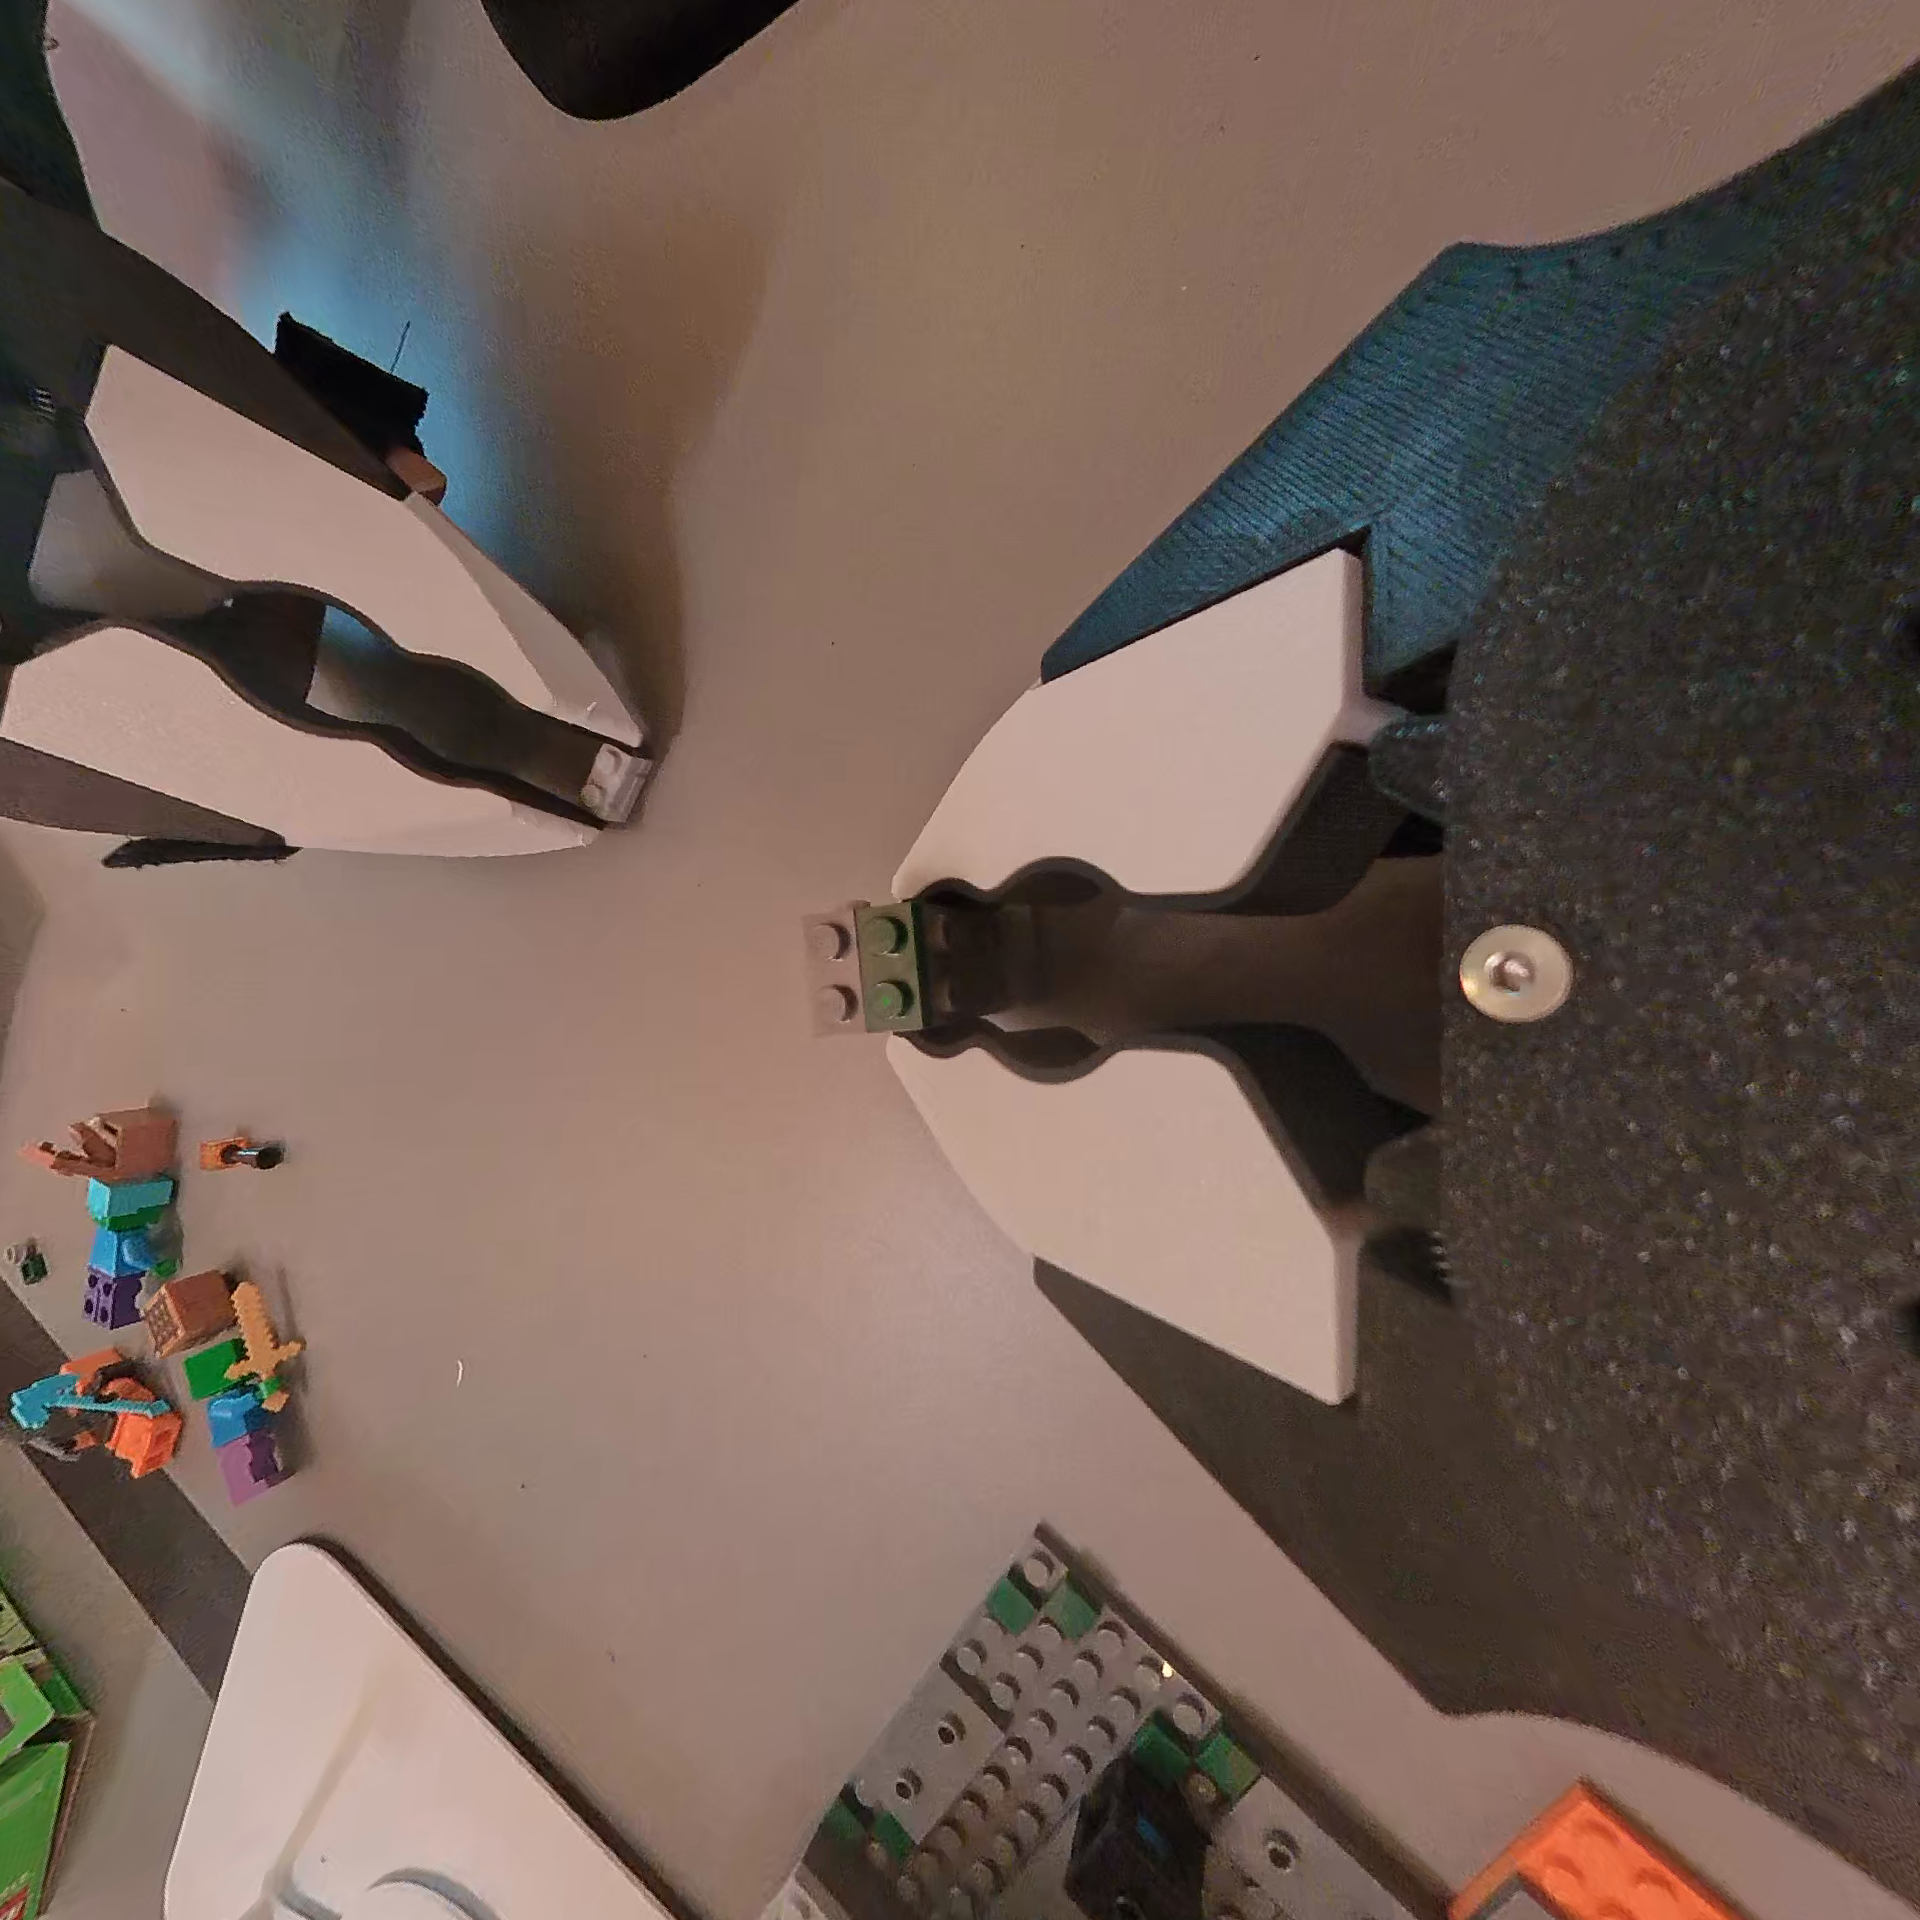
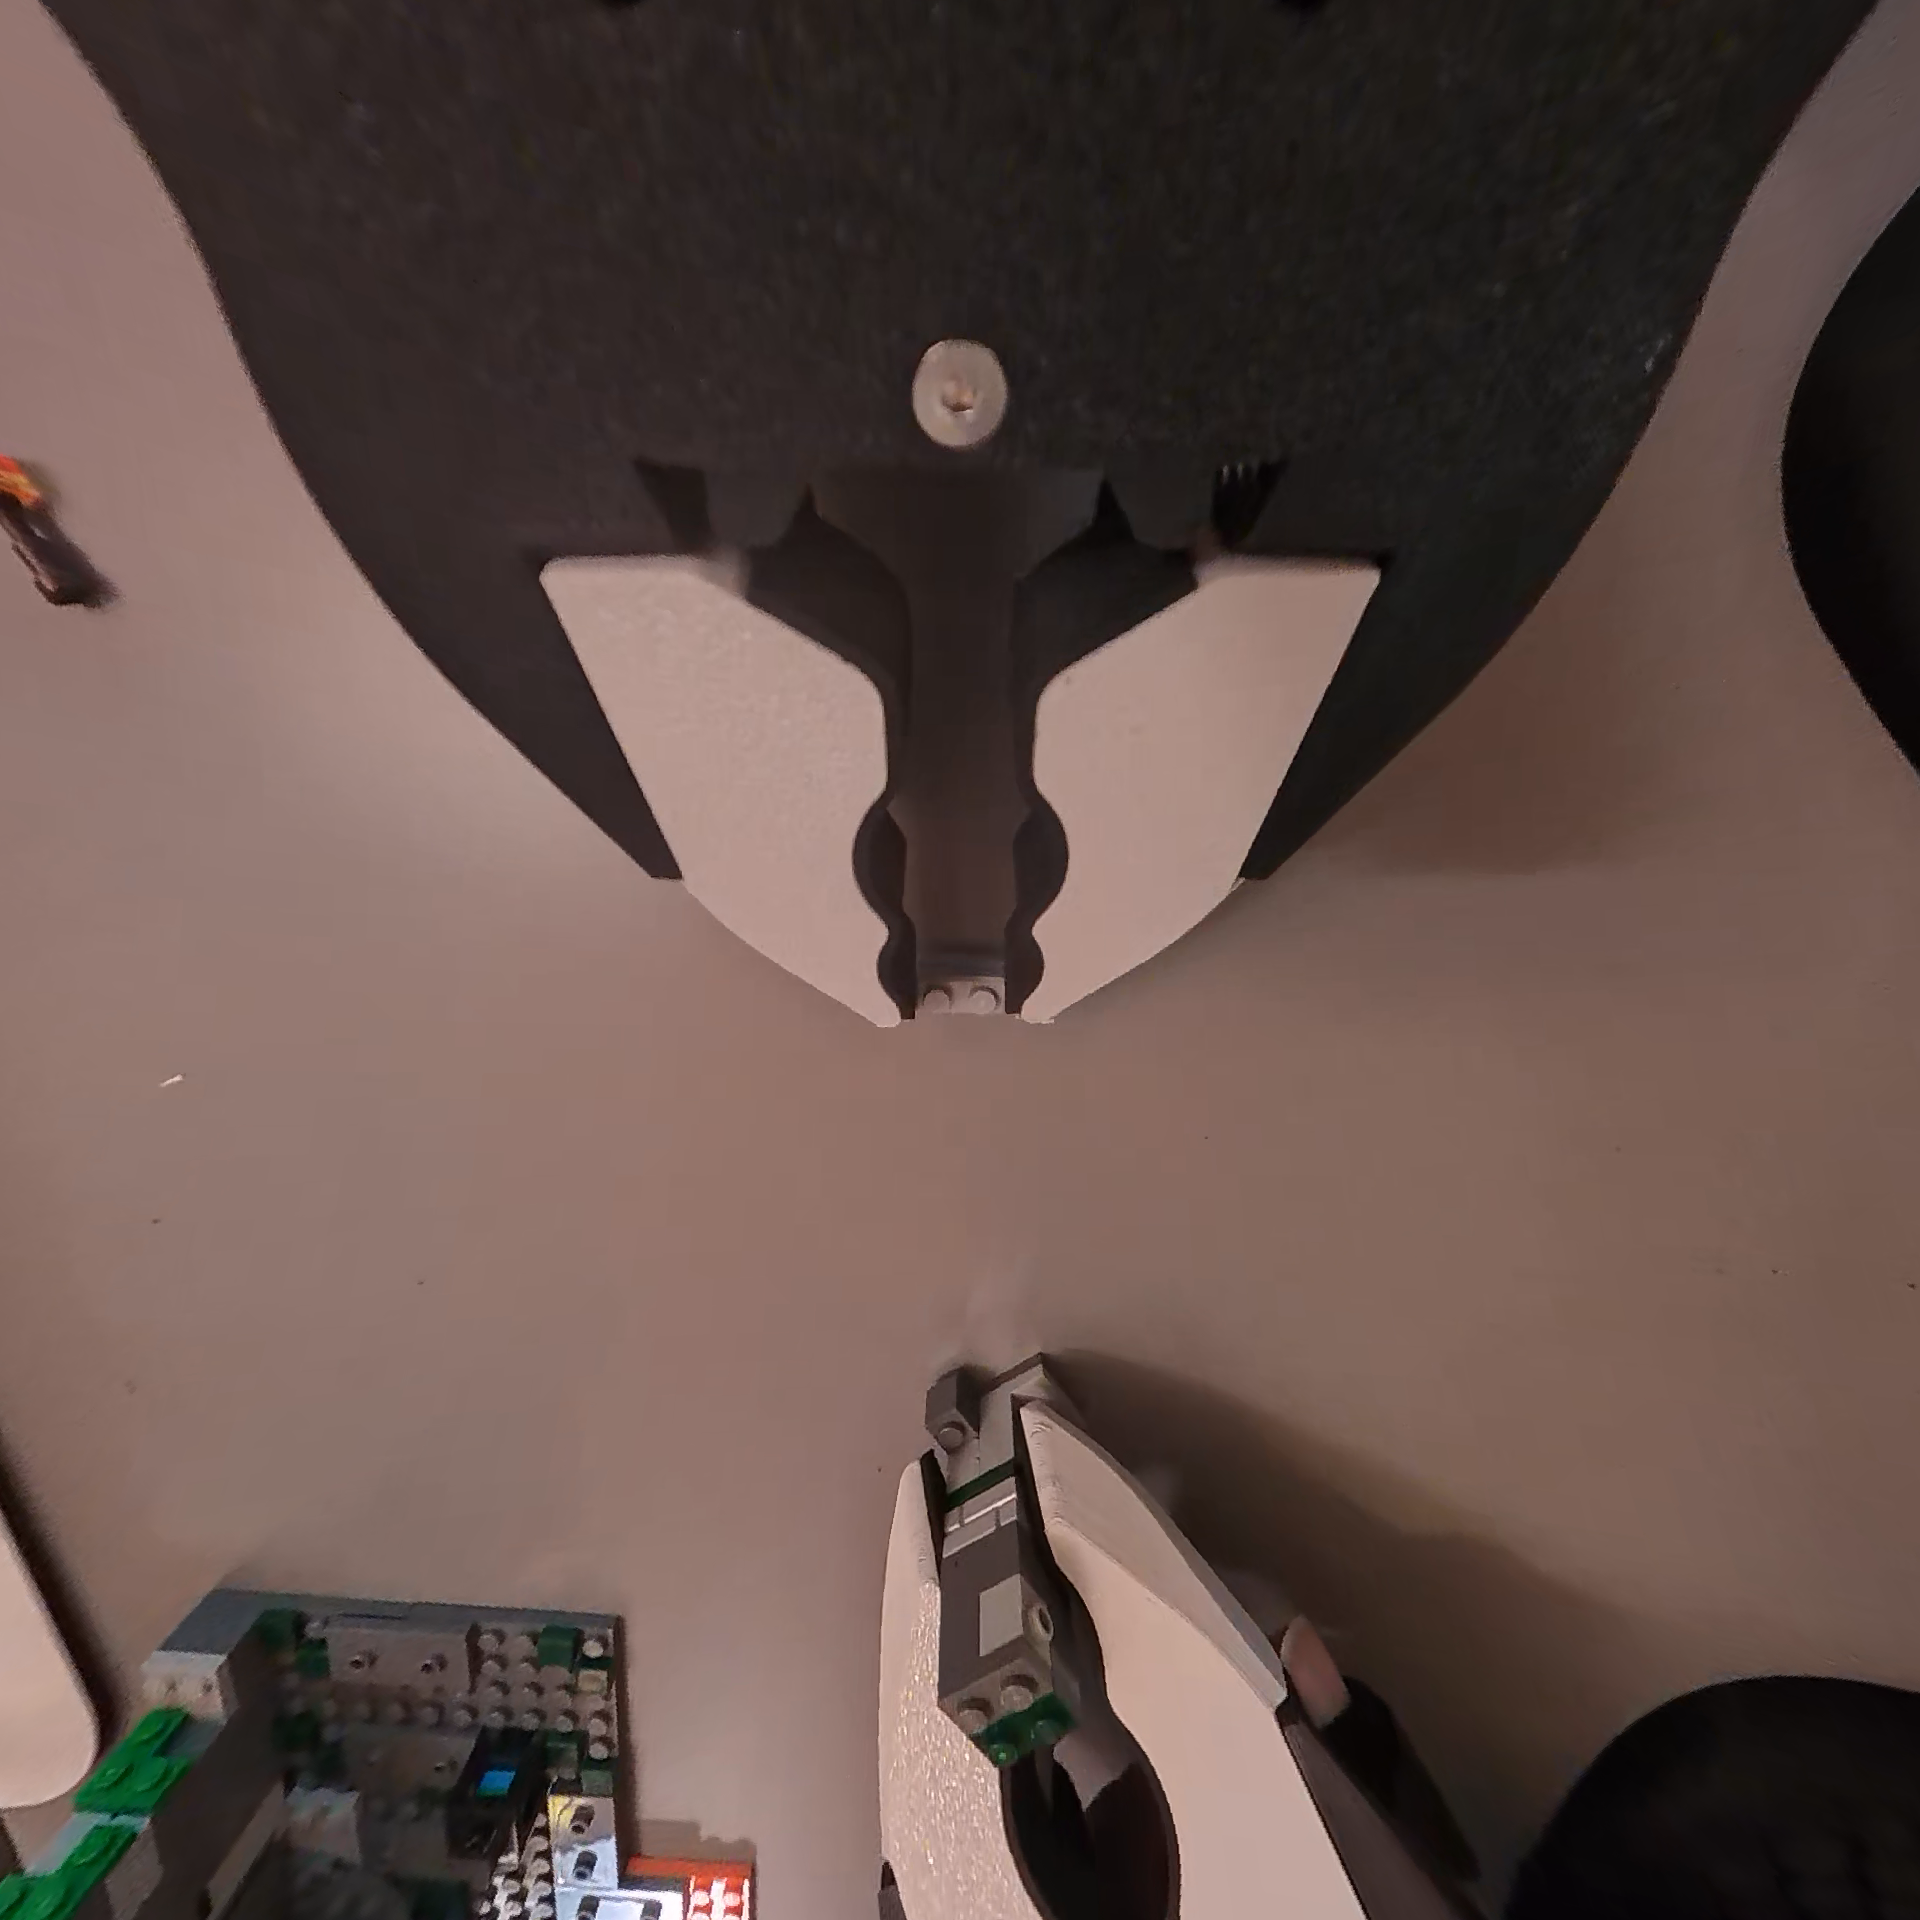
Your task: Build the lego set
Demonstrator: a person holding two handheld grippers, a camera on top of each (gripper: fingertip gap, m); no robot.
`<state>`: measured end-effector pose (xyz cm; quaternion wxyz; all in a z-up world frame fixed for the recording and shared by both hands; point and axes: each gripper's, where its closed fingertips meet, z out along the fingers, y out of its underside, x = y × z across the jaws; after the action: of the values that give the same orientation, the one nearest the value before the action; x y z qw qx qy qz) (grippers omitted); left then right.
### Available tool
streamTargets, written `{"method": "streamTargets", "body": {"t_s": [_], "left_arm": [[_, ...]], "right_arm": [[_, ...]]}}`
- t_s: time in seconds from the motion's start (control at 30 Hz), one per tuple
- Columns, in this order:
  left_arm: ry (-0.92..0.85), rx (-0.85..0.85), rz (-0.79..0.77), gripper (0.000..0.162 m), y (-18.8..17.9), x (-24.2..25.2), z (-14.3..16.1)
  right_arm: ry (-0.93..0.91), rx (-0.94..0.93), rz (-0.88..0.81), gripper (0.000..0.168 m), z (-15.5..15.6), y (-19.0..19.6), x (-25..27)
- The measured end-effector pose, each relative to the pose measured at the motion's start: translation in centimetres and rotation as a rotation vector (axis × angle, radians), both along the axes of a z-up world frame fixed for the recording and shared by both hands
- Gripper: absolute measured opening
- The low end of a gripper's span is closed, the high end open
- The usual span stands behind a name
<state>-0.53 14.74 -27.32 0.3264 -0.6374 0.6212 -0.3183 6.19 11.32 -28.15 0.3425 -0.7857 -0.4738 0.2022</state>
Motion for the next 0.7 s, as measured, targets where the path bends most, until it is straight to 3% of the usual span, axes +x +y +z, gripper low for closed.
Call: {"method": "streamTargets", "body": {"t_s": [0.33,0.5,0.7], "left_arm": [[0.0,-0.003,-0.001,0.019,0.0,0.0,0.0],[0.0,-0.004,-0.001,0.019,0.0,0.0,0.0],[-0.001,0.001,-0.003,0.019,0.0,0.0,0.0]], "right_arm": [[-0.069,-0.025,0.061,0.023,0.5,-0.5,0.3],[-0.316,0.031,0.271,0.015,1.2,-0.9,0.7],[-0.654,0.105,0.52,0.017,1.1,-0.3,0.9]]}}
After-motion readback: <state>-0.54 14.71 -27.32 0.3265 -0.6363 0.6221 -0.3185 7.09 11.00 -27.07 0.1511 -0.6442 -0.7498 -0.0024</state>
